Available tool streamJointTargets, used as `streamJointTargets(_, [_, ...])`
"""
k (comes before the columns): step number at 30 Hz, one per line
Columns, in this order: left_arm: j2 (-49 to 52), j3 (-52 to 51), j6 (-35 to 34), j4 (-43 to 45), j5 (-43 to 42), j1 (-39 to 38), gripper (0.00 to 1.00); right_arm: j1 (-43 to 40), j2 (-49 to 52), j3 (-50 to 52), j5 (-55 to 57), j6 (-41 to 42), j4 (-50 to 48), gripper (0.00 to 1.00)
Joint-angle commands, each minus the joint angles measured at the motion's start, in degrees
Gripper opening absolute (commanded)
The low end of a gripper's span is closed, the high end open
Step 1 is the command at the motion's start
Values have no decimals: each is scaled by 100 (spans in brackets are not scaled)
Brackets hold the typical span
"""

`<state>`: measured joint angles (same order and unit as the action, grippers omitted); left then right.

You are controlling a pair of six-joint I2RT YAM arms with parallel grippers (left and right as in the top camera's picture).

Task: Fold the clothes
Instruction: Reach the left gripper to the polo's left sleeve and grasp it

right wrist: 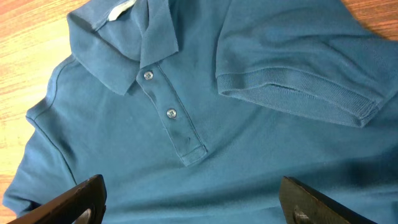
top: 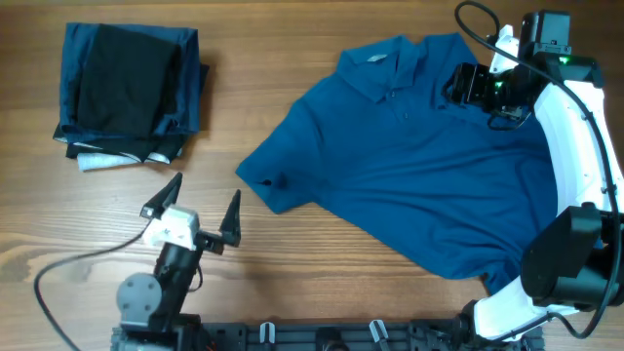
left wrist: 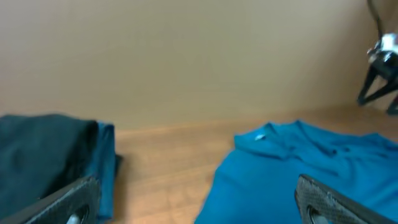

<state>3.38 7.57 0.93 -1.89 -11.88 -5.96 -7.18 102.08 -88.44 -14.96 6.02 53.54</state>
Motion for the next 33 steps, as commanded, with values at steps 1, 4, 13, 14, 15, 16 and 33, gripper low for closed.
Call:
streamJointTargets(1, [994, 1591, -203, -516, -302, -28, 100, -9, -31, -33, 83, -96, -61, 90])
streamJointTargets(4, [2341, 3263, -170, -1541, -422, -33, 100, -9, -31, -33, 81, -151, -162, 90])
streamJointTargets(13, [6826, 8142, -111, -5311, -306, -35, 100, -9, -31, -33, 107, -157, -254, 90])
streamJointTargets(14, [7180, 8321, -114, -5386, -308, -33, 100, -9, -31, -33, 107, -155, -247, 91])
streamJointTargets(15, [7565, 8391, -120, -5259, -310, -33, 100, -9, -31, -33, 107, -155, -229, 91])
streamJointTargets(16, [7834, 8389, -122, -5086, -313, -31, 100, -9, -31, -33, 105, -157, -210, 91])
streamJointTargets(33, [10939, 8341, -140, -6179, 824, -780, 16, -9, -31, -33, 212, -160, 2, 91])
